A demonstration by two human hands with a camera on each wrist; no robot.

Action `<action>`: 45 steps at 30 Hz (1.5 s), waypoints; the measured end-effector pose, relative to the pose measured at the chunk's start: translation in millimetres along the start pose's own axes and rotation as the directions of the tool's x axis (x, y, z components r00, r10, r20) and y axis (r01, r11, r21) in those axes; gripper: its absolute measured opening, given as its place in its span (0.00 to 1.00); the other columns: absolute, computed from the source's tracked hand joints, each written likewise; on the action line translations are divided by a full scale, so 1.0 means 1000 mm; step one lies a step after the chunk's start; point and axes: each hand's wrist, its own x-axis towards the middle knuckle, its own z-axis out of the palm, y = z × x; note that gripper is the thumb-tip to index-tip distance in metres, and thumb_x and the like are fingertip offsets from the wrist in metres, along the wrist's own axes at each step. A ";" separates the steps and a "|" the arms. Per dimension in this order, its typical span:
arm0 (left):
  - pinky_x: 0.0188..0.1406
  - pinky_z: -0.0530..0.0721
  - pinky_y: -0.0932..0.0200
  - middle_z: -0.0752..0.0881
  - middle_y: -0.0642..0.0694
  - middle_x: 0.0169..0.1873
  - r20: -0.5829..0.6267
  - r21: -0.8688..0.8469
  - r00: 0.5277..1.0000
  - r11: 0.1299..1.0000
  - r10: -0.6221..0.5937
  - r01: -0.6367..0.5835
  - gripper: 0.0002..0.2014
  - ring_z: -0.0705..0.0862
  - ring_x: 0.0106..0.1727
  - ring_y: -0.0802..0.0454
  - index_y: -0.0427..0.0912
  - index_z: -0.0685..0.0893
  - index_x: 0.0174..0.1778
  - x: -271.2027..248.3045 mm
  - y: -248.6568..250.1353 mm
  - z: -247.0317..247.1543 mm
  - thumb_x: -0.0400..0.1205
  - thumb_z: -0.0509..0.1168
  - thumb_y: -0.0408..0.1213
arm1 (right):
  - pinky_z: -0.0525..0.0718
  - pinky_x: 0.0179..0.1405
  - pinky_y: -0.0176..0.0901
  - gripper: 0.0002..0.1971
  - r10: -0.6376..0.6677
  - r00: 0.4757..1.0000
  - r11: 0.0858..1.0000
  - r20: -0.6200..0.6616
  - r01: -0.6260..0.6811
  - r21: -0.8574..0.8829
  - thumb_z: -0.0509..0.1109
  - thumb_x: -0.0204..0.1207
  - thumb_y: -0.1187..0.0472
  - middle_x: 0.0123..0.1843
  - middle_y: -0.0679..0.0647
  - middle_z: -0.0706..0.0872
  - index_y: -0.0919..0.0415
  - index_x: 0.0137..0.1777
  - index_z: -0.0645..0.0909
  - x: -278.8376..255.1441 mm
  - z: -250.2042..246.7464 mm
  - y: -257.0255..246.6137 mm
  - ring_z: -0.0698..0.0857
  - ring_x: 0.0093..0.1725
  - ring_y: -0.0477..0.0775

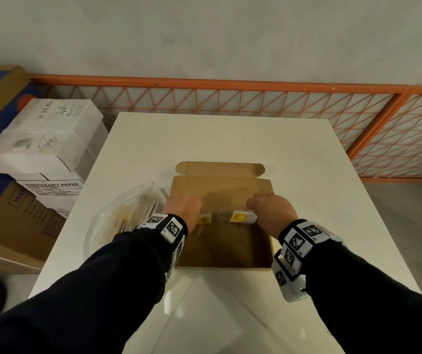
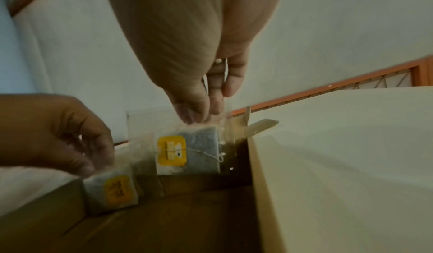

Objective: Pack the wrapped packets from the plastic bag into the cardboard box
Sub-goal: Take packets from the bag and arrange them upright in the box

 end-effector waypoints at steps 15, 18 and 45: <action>0.32 0.70 0.64 0.71 0.52 0.29 -0.105 -0.131 0.993 0.989 0.060 -0.074 0.08 0.74 0.34 0.51 0.45 0.71 0.38 -0.006 0.000 0.006 0.82 0.55 0.31 | 0.69 0.40 0.39 0.15 0.053 0.986 0.989 -0.161 -0.030 0.147 0.58 0.77 0.72 0.55 0.55 0.82 0.59 0.58 0.81 -0.007 -0.005 0.010 0.82 0.54 0.59; 0.29 0.66 0.67 0.70 0.53 0.29 -0.081 -0.145 0.996 0.988 0.046 -0.058 0.09 0.73 0.36 0.51 0.44 0.72 0.37 -0.006 0.000 0.004 0.81 0.55 0.29 | 0.71 0.40 0.39 0.16 0.034 0.991 0.992 -0.130 -0.018 0.123 0.58 0.76 0.72 0.56 0.54 0.82 0.59 0.58 0.80 -0.007 -0.005 0.010 0.82 0.54 0.58; 0.42 0.76 0.59 0.83 0.45 0.46 0.065 -0.099 0.998 0.995 -0.003 0.010 0.15 0.79 0.43 0.49 0.42 0.86 0.49 -0.007 -0.001 0.001 0.79 0.57 0.23 | 0.76 0.48 0.39 0.13 0.006 1.000 0.988 -0.006 -0.005 0.152 0.59 0.80 0.66 0.58 0.54 0.84 0.57 0.58 0.82 0.006 0.000 0.005 0.83 0.56 0.56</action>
